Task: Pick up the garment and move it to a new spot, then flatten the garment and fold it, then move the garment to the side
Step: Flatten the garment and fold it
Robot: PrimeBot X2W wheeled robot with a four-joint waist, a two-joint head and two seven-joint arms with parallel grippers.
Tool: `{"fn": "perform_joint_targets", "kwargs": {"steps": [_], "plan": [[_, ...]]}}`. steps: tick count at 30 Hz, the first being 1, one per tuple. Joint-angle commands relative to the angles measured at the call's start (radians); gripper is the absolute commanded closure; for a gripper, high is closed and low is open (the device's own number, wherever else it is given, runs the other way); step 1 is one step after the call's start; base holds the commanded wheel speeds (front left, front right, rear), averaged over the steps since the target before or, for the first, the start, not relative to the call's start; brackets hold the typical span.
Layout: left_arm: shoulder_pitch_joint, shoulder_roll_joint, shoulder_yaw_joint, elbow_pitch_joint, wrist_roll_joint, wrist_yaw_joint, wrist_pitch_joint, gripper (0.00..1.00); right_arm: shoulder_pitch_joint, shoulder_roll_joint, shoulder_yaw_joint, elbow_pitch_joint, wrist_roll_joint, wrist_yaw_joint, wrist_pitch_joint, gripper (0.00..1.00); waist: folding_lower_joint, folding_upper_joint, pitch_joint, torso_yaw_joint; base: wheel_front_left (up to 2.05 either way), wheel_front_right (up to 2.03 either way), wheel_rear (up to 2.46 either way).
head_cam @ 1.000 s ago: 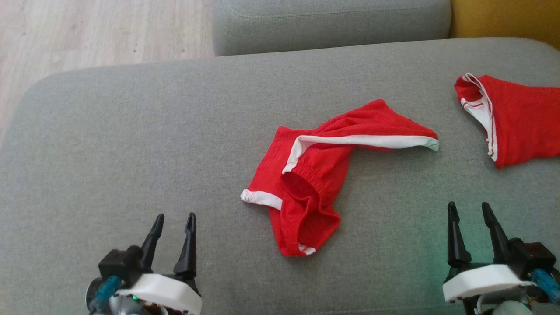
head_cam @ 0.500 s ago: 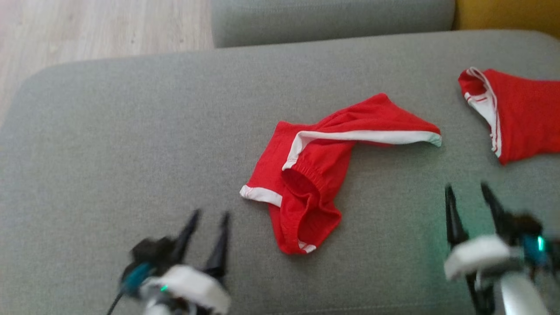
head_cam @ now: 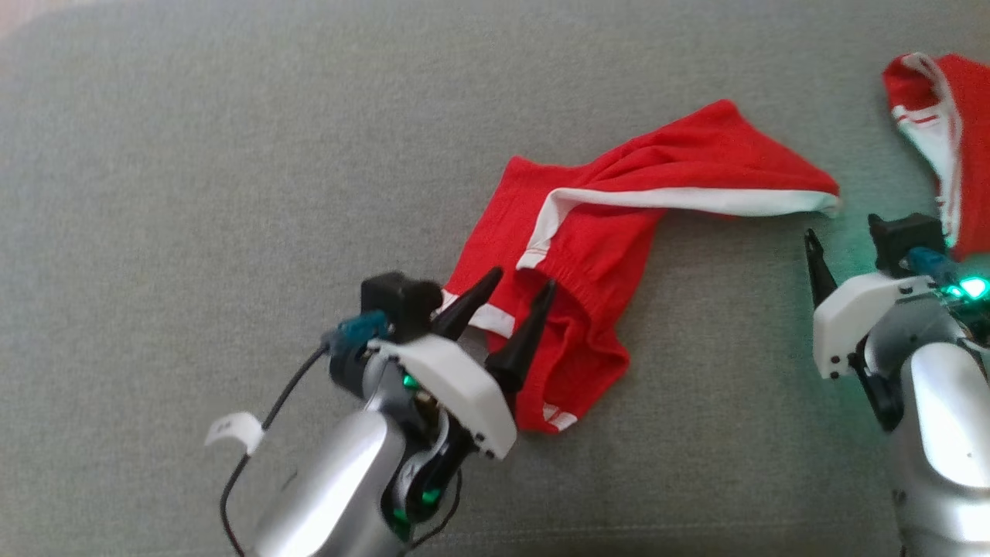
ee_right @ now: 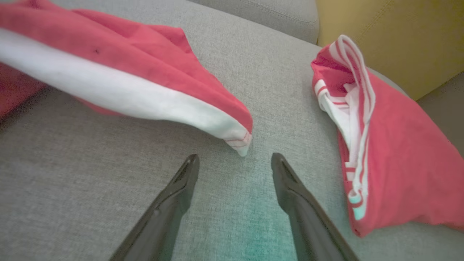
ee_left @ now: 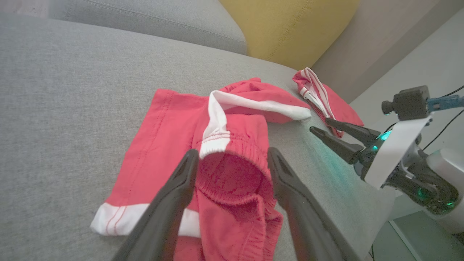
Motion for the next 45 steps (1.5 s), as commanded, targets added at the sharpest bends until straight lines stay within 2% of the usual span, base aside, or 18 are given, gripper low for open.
{"fn": "perform_joint_targets", "kwargs": {"steps": [1,12,21,39,40,41,42,45], "plan": [[-0.050,-0.001,0.019,-0.032,-0.016,0.010,0.001,0.00,-0.042,-0.025,0.025,-0.024,-0.005,-0.001,0.003,0.00,-0.0002,0.0000,0.022,0.012,0.00,0.00,0.00],[-0.127,-0.001,-0.031,-0.023,-0.063,0.057,0.019,0.00,-0.121,-0.042,0.041,0.071,-0.028,-0.001,-0.031,0.00,-0.0002,0.0000,0.068,0.010,0.00,0.00,0.00],[-0.146,-0.001,-0.027,-0.021,-0.080,0.083,0.015,0.00,-0.153,-0.039,0.062,0.101,-0.023,-0.001,-0.058,0.00,-0.0002,0.0000,0.077,0.013,0.00,0.00,0.00],[-0.187,0.008,-0.059,0.050,-0.099,0.078,0.042,0.00,-0.195,-0.033,0.120,0.118,0.015,-0.001,-0.073,0.00,-0.0002,0.0000,0.116,-0.011,0.00,0.00,0.00],[-0.188,0.008,-0.061,0.053,-0.100,0.076,0.045,0.53,-0.197,-0.031,0.129,0.120,0.025,-0.001,-0.074,0.02,-0.0002,0.0000,0.117,-0.012,0.00,0.00,0.00],[-0.189,0.009,-0.067,0.055,-0.102,0.070,0.052,0.98,-0.199,-0.030,0.136,0.122,0.036,-0.001,-0.074,0.47,-0.0002,0.0000,0.118,-0.013,0.00,0.00,0.00],[-0.189,0.010,-0.072,0.056,-0.105,0.064,0.058,1.00,-0.201,-0.031,0.146,0.126,0.049,-0.001,-0.072,1.00,-0.0002,0.0000,0.118,-0.014,0.00,0.00,0.00],[-0.187,0.019,-0.083,0.054,-0.109,0.049,0.071,1.00,-0.203,-0.039,0.165,0.130,0.095,-0.001,-0.069,1.00,-0.0002,0.0000,0.107,-0.017,0.00,0.00,0.00]]}}
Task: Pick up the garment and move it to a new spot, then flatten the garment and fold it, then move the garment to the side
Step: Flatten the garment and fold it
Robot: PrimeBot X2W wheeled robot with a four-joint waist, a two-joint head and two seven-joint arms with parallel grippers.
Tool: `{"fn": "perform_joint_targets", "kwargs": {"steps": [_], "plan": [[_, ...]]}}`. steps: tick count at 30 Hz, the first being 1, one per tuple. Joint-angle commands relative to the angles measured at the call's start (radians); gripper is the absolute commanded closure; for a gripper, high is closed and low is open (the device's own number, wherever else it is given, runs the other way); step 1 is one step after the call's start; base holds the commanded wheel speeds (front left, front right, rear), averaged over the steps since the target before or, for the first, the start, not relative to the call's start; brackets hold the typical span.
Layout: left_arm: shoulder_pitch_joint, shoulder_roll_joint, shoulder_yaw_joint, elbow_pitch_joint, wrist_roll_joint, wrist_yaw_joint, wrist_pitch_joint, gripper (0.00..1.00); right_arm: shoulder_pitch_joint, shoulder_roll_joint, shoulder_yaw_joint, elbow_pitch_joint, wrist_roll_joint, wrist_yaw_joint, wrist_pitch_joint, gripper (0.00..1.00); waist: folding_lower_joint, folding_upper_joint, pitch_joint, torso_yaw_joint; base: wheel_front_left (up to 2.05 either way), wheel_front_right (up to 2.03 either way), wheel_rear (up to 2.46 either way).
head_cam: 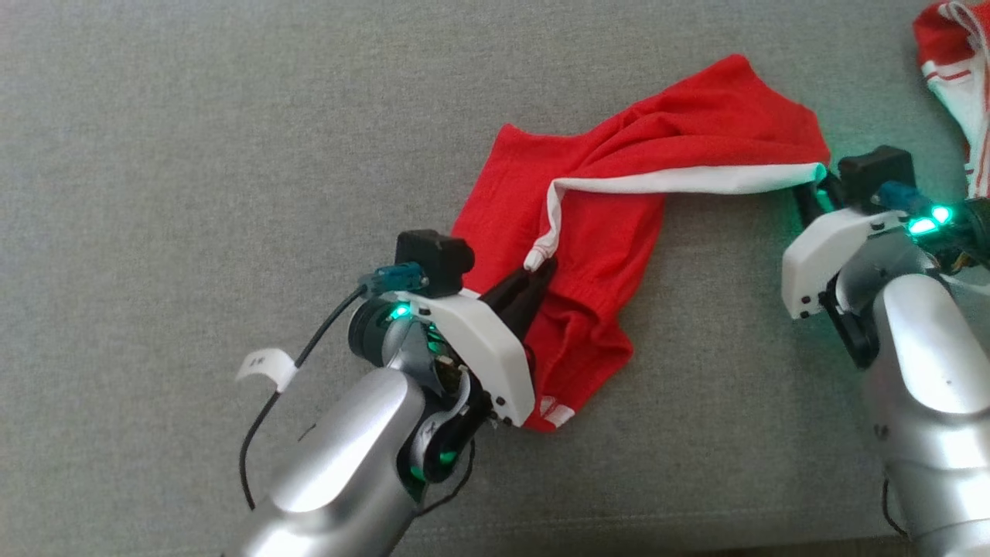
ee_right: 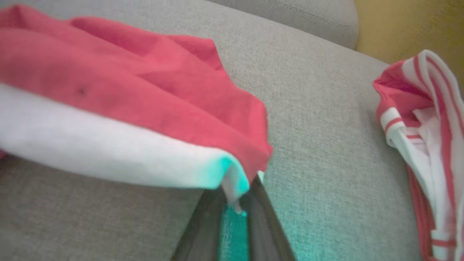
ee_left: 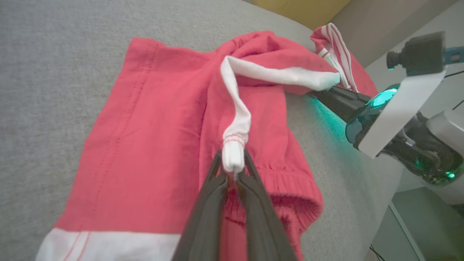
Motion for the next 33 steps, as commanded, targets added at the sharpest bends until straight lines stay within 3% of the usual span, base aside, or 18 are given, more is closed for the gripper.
{"fn": "perform_joint_targets", "kwargs": {"steps": [1,4,7,11,12,16,20,24,28,33], "plan": [[-0.030,0.017,0.024,-0.041,-0.009,-0.013,0.004,1.00,-0.011,-0.017,0.022,-0.027,0.031,-0.001,0.004,1.00,-0.0001,0.0000,-0.014,-0.002,0.00,0.00,0.00],[-0.021,0.057,0.032,-0.103,-0.022,-0.024,0.028,1.00,0.004,-0.035,0.036,-0.074,0.102,-0.001,0.035,1.00,-0.0001,0.0000,-0.040,-0.008,0.00,0.00,0.00],[-0.007,0.142,0.054,-0.251,-0.041,-0.035,0.085,1.00,0.044,-0.094,0.080,-0.192,0.203,-0.001,0.126,1.00,-0.0001,0.0000,-0.076,-0.014,0.00,0.00,0.00],[0.003,0.299,0.099,-0.524,-0.084,-0.039,0.228,1.00,0.137,-0.227,0.093,-0.480,0.393,-0.001,0.347,1.00,-0.0001,0.0000,-0.124,-0.023,0.00,0.00,0.00],[0.003,0.299,0.099,-0.524,-0.084,-0.039,0.228,1.00,0.137,-0.227,0.093,-0.480,0.393,-0.001,0.347,1.00,-0.0001,0.0000,-0.124,-0.023,0.00,0.00,0.00],[-0.009,0.414,0.149,-0.765,-0.177,-0.034,0.387,1.00,0.264,-0.394,0.072,-0.837,0.642,-0.001,0.605,1.00,-0.0001,0.0000,-0.158,-0.034,0.00,0.00,0.00],[-0.042,0.469,0.191,-0.926,-0.286,-0.013,0.511,1.00,0.371,-0.511,-0.050,-1.077,0.888,-0.001,0.787,1.00,-0.0001,0.0000,-0.171,-0.049,0.00,0.00,0.00],[-0.097,0.528,0.249,-1.007,-0.363,0.005,0.604,1.00,0.427,-0.573,-0.216,-1.174,1.056,-0.001,0.917,1.00,-0.0001,0.0000,-0.168,-0.064,0.00,0.00,0.00],[-0.155,0.579,0.331,-0.998,-0.408,0.018,0.648,1.00,0.442,-0.617,-0.372,-1.191,1.165,-0.001,1.032,1.00,-0.0001,0.0000,-0.157,-0.071,0.00,0.00,0.00],[-0.181,0.577,0.350,-0.976,-0.464,0.010,0.668,1.00,0.456,-0.620,-0.438,-1.211,1.295,-0.001,1.164,1.00,-0.0001,0.0000,-0.139,-0.065,0.00,0.00,0.00]]}}
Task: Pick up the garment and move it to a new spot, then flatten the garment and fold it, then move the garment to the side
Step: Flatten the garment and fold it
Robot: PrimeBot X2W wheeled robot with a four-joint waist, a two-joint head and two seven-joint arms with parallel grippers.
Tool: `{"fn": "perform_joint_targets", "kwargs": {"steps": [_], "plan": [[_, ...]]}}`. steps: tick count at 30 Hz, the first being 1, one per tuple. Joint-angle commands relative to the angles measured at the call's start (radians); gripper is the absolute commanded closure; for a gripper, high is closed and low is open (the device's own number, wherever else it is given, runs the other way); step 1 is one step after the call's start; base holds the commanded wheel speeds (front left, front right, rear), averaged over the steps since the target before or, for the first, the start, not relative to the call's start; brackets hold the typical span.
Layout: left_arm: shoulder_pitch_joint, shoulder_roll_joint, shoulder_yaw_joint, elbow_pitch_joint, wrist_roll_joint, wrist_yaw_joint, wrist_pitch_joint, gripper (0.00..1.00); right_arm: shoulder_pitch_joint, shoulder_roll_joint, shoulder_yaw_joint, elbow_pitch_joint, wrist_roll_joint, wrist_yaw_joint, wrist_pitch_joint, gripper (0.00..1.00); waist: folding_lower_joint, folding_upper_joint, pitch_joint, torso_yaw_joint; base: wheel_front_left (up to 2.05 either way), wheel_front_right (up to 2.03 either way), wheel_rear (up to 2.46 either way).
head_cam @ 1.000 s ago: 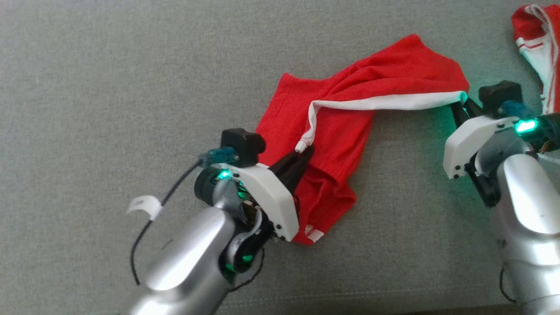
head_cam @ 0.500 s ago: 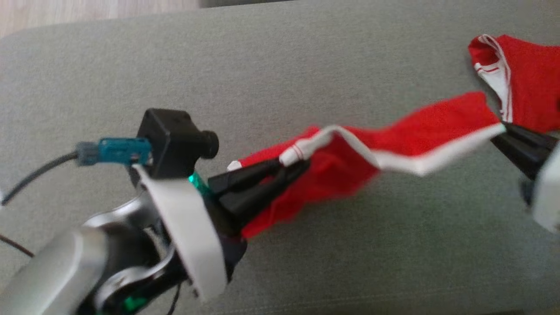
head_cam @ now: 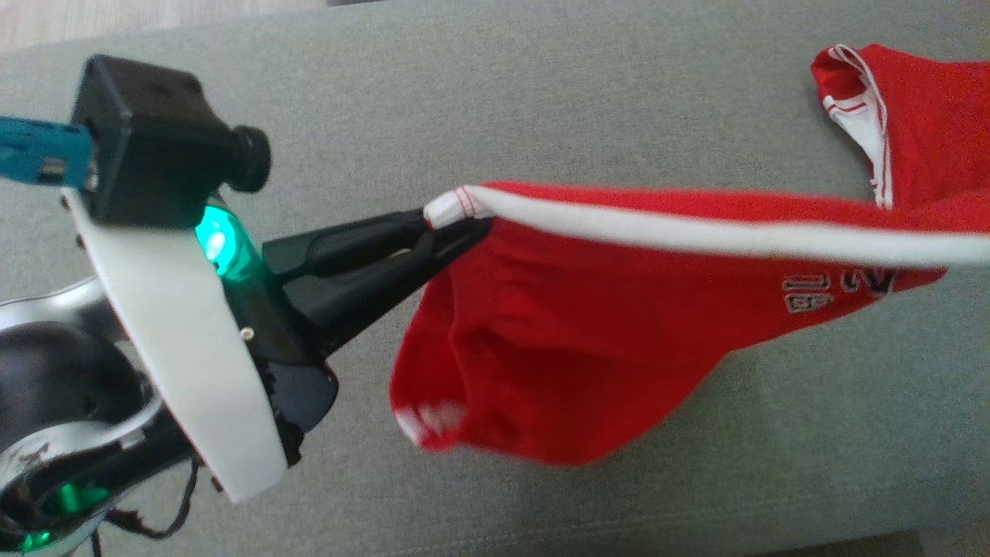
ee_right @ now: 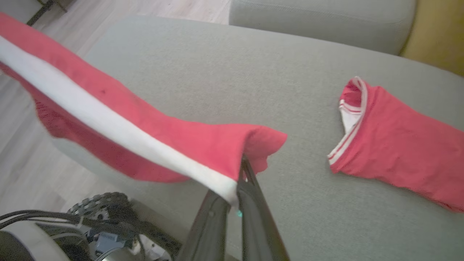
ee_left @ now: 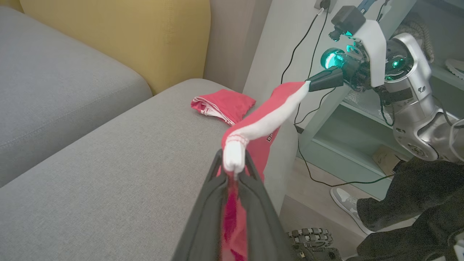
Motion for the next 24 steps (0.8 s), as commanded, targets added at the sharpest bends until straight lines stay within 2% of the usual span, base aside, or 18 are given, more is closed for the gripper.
{"fn": "perform_joint_targets", "kwargs": {"steps": [1,4,7,9,12,14,18,21,23,24], "plan": [[-0.046,0.035,0.053,-0.019,0.004,-0.004,0.004,1.00,0.008,-0.034,-0.021,-0.035,0.021,-0.001,0.021,1.00,0.0000,0.0000,0.007,0.005,0.00,0.00,0.00],[-0.057,0.046,0.046,-0.011,0.018,-0.007,0.015,1.00,0.006,-0.013,-0.062,-0.057,0.079,-0.001,0.079,1.00,0.0000,0.0000,0.032,0.015,0.00,0.00,0.00],[-0.092,0.048,0.050,0.034,0.033,-0.015,0.017,1.00,-0.048,-0.007,-0.089,-0.044,0.088,-0.001,0.110,1.00,0.0000,0.0000,0.075,0.027,0.00,0.00,0.00],[-0.135,0.038,0.046,0.089,0.048,-0.024,0.018,1.00,-0.116,-0.007,-0.070,-0.017,0.073,-0.001,0.125,1.00,0.0000,0.0000,0.113,0.040,0.00,0.00,0.00],[-0.244,0.015,0.045,0.216,0.095,-0.049,0.004,1.00,-0.298,-0.001,0.015,0.039,0.011,-0.001,0.128,1.00,0.0000,0.0000,0.179,0.057,0.00,0.00,0.00],[-0.346,-0.018,0.050,0.318,0.135,-0.063,-0.024,1.00,-0.470,0.021,0.091,0.095,-0.075,-0.001,0.113,1.00,0.0000,0.0000,0.235,0.073,0.00,0.00,0.00],[-0.570,-0.103,0.041,0.555,0.232,-0.127,-0.126,1.00,-0.850,0.106,0.294,0.246,-0.339,-0.001,0.022,1.00,0.0000,0.0000,0.349,0.095,0.00,0.00,0.00],[-0.712,-0.175,0.033,0.752,0.328,-0.160,-0.268,1.00,-1.071,0.220,0.406,0.411,-0.538,-0.001,-0.143,1.00,0.0000,0.0000,0.394,0.105,0.00,0.00,0.00],[-0.795,-0.227,0.044,0.883,0.378,-0.165,-0.388,1.00,-1.182,0.258,0.483,0.512,-0.657,-0.001,-0.284,1.00,0.0000,0.0000,0.416,0.101,0.00,0.00,0.00],[-0.795,-0.227,0.044,0.883,0.378,-0.165,-0.388,1.00,-1.182,0.258,0.483,0.512,-0.657,-0.001,-0.284,1.00,0.0000,0.0000,0.416,0.101,0.00,0.00,0.00]]}}
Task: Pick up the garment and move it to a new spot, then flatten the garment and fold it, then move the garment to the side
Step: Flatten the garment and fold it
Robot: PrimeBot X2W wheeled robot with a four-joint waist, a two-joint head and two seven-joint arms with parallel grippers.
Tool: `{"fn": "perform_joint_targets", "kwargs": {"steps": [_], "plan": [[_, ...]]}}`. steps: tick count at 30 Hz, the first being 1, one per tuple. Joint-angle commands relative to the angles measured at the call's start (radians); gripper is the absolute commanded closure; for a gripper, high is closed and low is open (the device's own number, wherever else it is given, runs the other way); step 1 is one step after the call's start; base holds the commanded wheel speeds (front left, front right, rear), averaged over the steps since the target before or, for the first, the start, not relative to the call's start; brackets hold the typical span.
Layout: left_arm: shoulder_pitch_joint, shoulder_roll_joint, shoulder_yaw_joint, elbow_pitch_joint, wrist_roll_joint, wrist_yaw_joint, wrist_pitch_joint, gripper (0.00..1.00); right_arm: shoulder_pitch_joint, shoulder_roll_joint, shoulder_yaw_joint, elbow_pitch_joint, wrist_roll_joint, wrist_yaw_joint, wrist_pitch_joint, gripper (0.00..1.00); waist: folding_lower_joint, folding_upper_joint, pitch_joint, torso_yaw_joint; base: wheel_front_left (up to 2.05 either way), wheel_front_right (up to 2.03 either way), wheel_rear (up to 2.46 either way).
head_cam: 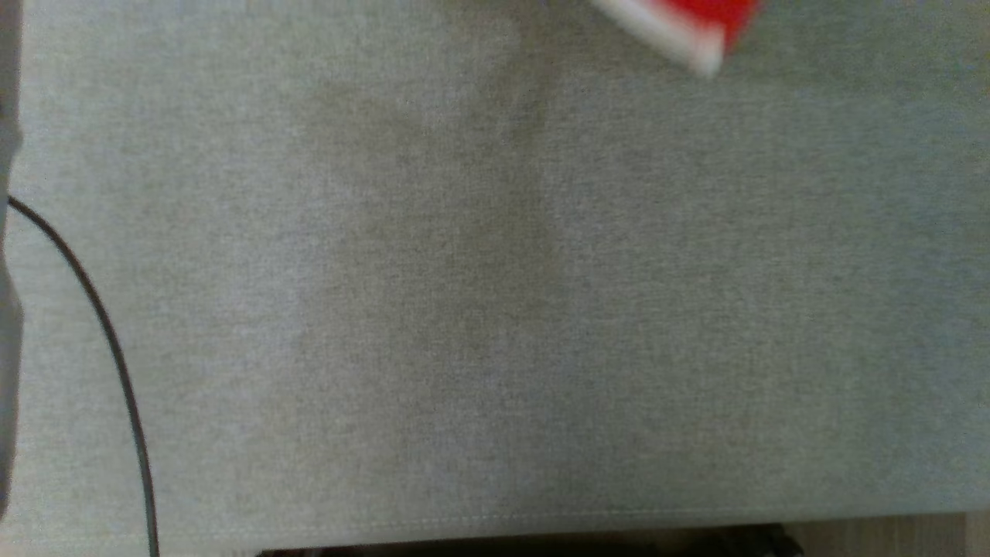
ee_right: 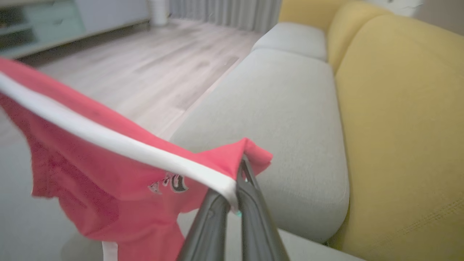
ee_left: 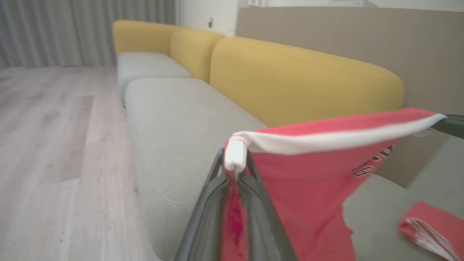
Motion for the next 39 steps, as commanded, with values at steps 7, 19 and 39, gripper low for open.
{"fn": "perform_joint_targets", "kwargs": {"steps": [7,19,39], "plan": [[-0.241,-0.029,0.002,0.280,0.207,-0.022,-0.373,1.00,-0.219,0.172,-0.065,0.312,-0.213,-0.001,-0.413,1.00,-0.0006,0.0000,0.100,-0.008,0.00,0.00,0.00],[0.152,-0.001,-0.220,0.366,0.161,-0.074,-0.601,1.00,0.244,0.055,0.208,0.324,-0.073,-0.001,-0.613,1.00,-0.0006,0.0000,-0.022,-0.058,0.00,0.00,0.00],[1.173,0.293,-0.412,-0.507,0.047,0.273,-0.387,1.00,1.375,-0.289,-0.008,-0.413,0.072,-0.001,-0.185,1.00,-0.0006,0.0000,-0.368,0.000,0.00,0.00,0.00]]}}
